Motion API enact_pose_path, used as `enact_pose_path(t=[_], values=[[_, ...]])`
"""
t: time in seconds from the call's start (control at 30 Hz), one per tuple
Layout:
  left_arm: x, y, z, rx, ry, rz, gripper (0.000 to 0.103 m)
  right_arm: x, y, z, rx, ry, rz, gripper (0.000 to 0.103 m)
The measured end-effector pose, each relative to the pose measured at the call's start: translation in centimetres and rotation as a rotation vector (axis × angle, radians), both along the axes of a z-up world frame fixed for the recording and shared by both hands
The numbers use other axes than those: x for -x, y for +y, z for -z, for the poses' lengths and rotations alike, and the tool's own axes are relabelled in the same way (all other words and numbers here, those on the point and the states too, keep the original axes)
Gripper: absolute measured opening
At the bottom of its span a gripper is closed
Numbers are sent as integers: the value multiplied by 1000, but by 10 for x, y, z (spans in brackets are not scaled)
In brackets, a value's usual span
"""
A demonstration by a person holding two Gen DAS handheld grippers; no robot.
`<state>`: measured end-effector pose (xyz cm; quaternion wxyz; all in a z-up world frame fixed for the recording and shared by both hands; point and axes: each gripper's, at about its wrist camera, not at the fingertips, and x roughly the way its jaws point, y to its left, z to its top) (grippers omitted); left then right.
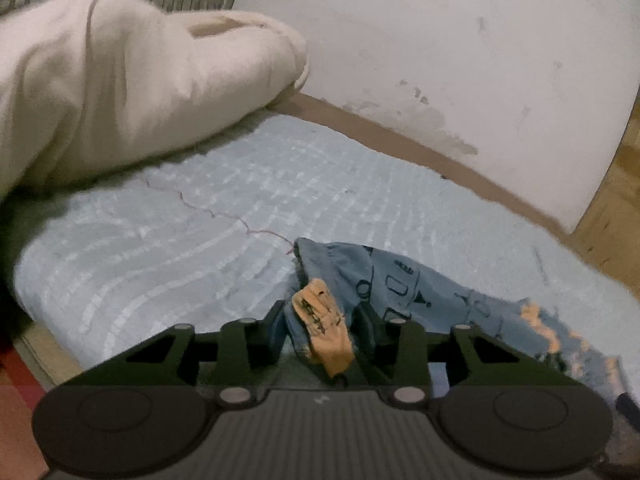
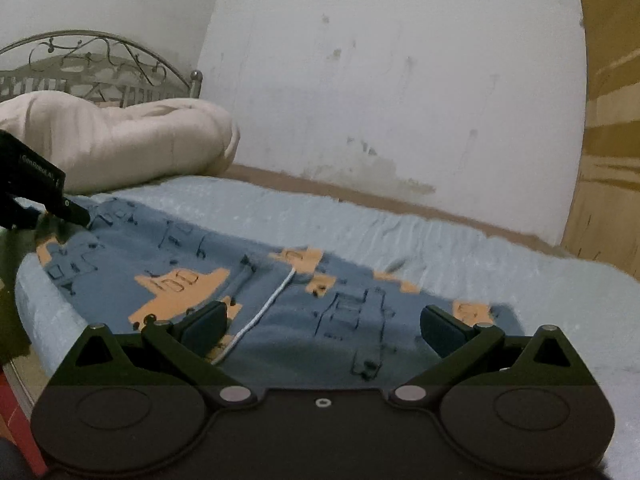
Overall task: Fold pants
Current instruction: 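Close the left gripper on the pants cuffs, then lift the cuffs with the left gripper and fold them over toward the waistband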
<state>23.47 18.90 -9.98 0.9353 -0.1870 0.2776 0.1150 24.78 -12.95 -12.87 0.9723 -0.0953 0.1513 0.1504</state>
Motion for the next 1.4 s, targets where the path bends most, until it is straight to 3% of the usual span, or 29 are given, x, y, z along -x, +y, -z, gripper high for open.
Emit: enact_pose_path(t=[0.1,0.3,0.33,0.4,0.43,0.73,0.83,1.17,1.4], values=[[-2,-7,-2,-27,12,-21,39,-2,-3,3,-23,14,-5,102],[1,6,8,75,12,-38,44,1,0,9,-9,-12,-6,102],[2,7,8,79,11,-39,42,1,-1,9,-10,-7,-6,102],[2,7,5,86,6,-45,25,-2,-1,8,-17,10,-6,102],[2,7,3,91,-1,-50,23,-3,-2,8,-19,16,-6,102],[8,-19,-42,6,-100,-17,17,-7,-1,-2,-2,61,-9,102],[8,-33,-60,-25,-139,19,17,4,-9,-12,-12,-2,-9,102],[11,-98,-107,-110,-245,162,17,41,-75,-32,-88,-70,71,102],[6,-154,-122,-173,-269,279,17,59,-122,-38,-141,-95,152,102]])
